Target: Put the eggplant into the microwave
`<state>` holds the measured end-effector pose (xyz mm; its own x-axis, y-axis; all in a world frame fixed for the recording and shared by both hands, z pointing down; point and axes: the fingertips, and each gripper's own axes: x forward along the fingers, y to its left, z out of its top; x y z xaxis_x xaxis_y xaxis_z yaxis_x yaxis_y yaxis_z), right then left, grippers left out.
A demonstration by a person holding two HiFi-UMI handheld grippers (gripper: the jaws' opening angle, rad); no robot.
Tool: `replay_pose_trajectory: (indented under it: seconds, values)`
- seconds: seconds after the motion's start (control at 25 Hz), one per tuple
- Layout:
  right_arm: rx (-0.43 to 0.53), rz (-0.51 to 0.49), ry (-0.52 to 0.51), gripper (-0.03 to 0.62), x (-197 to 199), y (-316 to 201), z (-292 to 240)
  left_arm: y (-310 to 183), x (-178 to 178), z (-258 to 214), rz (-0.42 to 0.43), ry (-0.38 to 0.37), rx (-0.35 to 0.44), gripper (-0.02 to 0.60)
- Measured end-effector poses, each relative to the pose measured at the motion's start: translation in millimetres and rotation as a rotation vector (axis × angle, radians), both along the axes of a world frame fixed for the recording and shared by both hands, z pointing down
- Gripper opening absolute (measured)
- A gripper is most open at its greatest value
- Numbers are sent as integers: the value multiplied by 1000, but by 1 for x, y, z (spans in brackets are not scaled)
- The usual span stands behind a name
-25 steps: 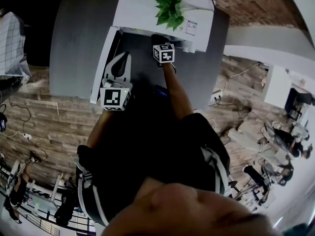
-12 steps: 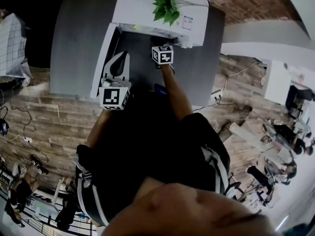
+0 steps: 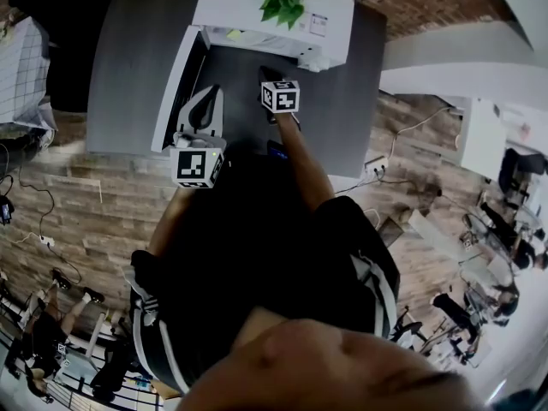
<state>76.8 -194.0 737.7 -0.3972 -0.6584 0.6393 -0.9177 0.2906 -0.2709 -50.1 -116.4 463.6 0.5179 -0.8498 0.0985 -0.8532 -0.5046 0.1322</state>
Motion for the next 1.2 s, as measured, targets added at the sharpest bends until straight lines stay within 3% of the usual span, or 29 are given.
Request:
replay_pose_trajectory:
  seconds: [0.44,0.76,1.2]
  values:
    - [9,39,-27,31,29,50,-18,55,26,-7,-30,7,9,35]
    - [14,52,-46,31,47,99,-40,104,35,-3,-87,-30,-10,35]
    - [105,50,-83,32,24,156,-99,119,22,-4,-85,-33,16,35]
